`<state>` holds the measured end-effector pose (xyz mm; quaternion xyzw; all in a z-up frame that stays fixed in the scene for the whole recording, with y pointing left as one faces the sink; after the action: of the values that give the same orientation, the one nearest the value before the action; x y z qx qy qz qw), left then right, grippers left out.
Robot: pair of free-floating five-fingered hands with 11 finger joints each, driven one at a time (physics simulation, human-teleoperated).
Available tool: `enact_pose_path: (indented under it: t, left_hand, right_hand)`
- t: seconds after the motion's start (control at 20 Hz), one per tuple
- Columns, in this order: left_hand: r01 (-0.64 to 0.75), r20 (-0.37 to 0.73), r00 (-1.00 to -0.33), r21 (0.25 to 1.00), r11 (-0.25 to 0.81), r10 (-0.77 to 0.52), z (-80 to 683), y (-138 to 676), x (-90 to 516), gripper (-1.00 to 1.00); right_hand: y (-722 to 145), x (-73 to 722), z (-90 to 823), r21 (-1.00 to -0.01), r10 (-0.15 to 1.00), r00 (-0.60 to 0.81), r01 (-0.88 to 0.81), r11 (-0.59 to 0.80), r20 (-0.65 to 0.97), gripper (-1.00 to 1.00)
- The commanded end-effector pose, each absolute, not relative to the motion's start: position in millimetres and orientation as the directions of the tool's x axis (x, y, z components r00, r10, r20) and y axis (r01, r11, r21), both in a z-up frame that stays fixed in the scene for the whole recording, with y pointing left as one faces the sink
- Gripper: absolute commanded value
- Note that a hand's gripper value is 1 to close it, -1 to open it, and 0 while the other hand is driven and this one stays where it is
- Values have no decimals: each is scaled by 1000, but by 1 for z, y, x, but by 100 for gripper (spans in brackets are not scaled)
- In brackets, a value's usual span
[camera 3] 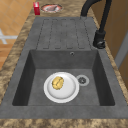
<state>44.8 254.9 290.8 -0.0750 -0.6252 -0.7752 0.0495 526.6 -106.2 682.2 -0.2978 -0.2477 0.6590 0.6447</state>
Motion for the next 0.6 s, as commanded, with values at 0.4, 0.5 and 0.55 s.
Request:
enact_pose_path:
  t: [0.4, 0.5, 0.55]
  left_hand:
    - [171, 178, -984, 962, -213, 17, 291, 255, 45, 0]
    - [171, 178, -984, 962, -213, 17, 291, 255, 45, 0]
    - [171, 178, -984, 962, -213, 17, 291, 255, 45, 0]
  right_hand:
    - [-153, 466, 733, -812, 1000, 3, -583, -6, -10, -100]
    - [-160, 452, 733, -829, 1000, 3, -558, -13, -18, -100]
    - [-163, 444, 732, -836, 1000, 2, -548, -20, -25, -100]
